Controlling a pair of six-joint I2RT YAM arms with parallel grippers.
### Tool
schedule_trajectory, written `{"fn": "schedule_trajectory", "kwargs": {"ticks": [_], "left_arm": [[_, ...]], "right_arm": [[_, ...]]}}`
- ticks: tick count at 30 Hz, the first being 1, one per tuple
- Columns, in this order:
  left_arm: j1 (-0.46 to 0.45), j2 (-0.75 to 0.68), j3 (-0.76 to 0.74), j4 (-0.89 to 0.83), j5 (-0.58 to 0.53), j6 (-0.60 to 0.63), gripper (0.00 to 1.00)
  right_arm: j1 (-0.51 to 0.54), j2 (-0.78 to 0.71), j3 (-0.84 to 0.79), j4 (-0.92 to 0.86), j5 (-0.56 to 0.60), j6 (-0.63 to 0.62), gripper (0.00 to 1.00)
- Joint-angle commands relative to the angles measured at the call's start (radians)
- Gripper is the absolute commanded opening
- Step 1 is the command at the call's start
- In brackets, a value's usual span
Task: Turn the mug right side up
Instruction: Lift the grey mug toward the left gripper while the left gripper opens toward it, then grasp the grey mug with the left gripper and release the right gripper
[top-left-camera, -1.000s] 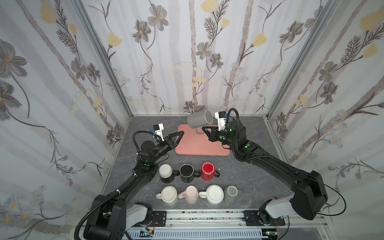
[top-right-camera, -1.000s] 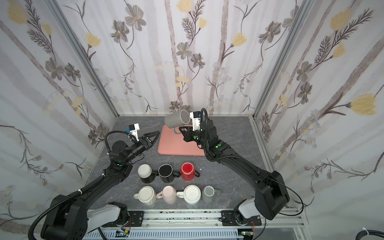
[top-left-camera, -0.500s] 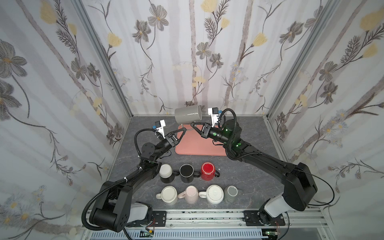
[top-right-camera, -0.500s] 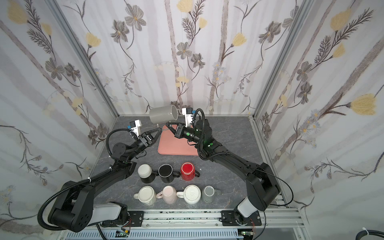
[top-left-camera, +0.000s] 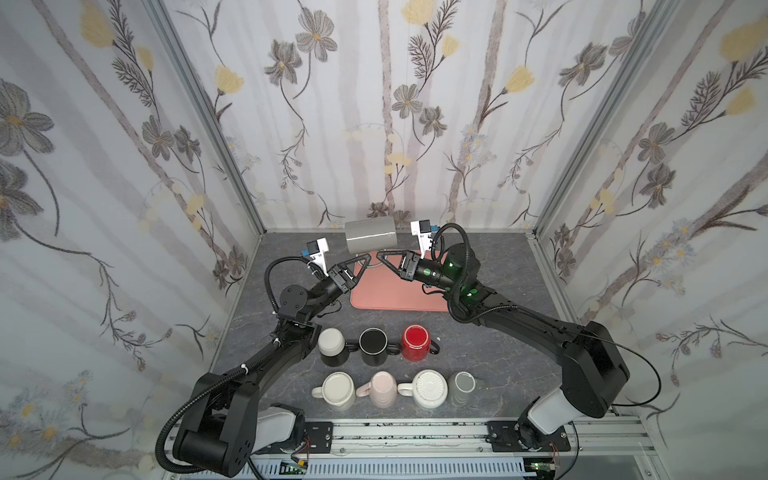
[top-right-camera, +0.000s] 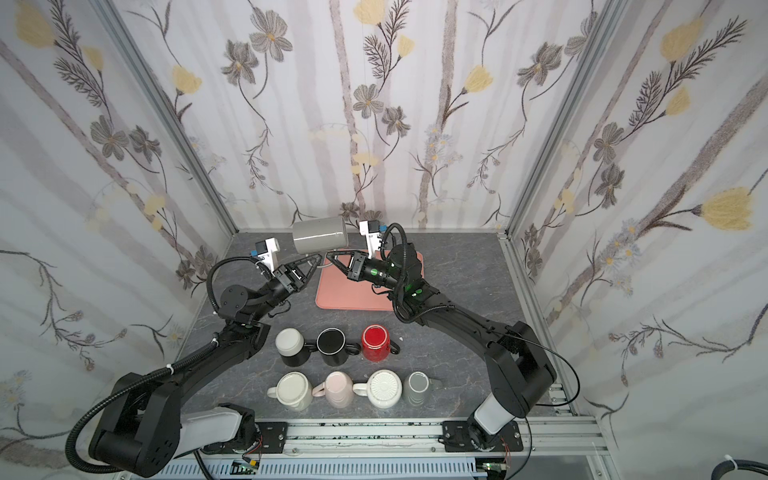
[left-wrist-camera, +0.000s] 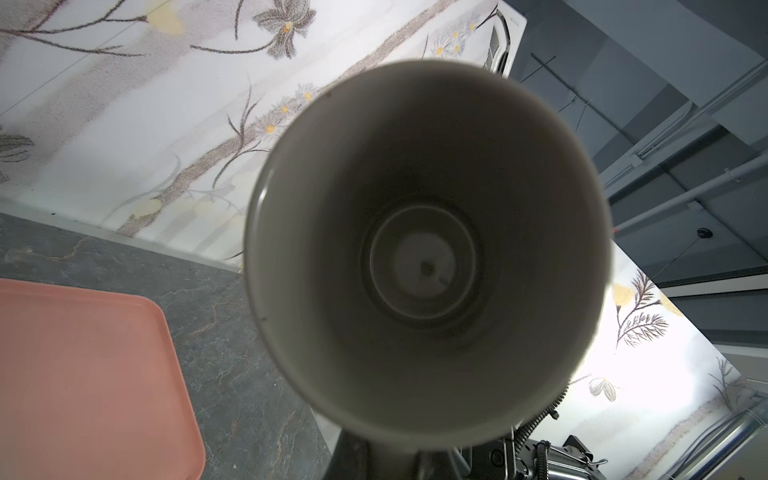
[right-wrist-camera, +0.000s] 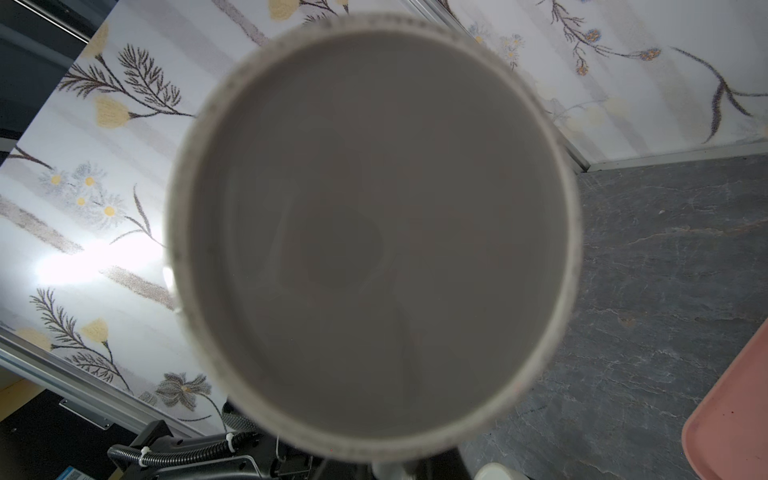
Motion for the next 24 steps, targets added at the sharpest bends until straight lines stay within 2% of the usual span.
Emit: {"fn": "schedule_trajectory", "kwargs": {"ticks": [1,4,6,9,11,14,16,20,24], "left_arm": [[0.002,-0.03,0.05,-0.129,-0.033,0.116,0.0],[0.002,-0.057,0.094,-0.302,-0.074,0.199,0.0],[0.001,-0.074,0.14,-0.454,-0.112,0.28,0.0],[-0.003,-0.086,0.219,-0.686,-0.191,0.408,0.0],[-0.023,-0.062,0.312,-0.884,-0.287,0.523,0.0],[-0.087,0.042,0.477,-1.168,-0.49,0.677,0.0],[-0.119,0.13,0.565,-1.291,-0.594,0.732,0.0],[-0.146,0.301,0.693,-1.417,-0.726,0.788,0.0],[-0.148,0.47,0.823,-1.49,-0.789,0.837,0.0]], "right_arm": [[0.002,-0.013,-0.004,0.05,-0.003,-0.013,0.08],[-0.002,-0.048,-0.013,-0.044,0.054,-0.073,0.36],[-0.007,-0.083,-0.027,-0.129,0.112,-0.132,0.48],[-0.019,-0.139,-0.05,-0.264,0.215,-0.206,0.51],[-0.041,-0.179,-0.081,-0.33,0.264,-0.231,0.51],[-0.089,-0.232,-0.148,-0.373,0.297,-0.229,0.52],[-0.114,-0.261,-0.188,-0.376,0.306,-0.222,0.52],[-0.154,-0.317,-0.249,-0.406,0.336,-0.224,0.52],[-0.171,-0.353,-0.276,-0.44,0.353,-0.239,0.53]]}}
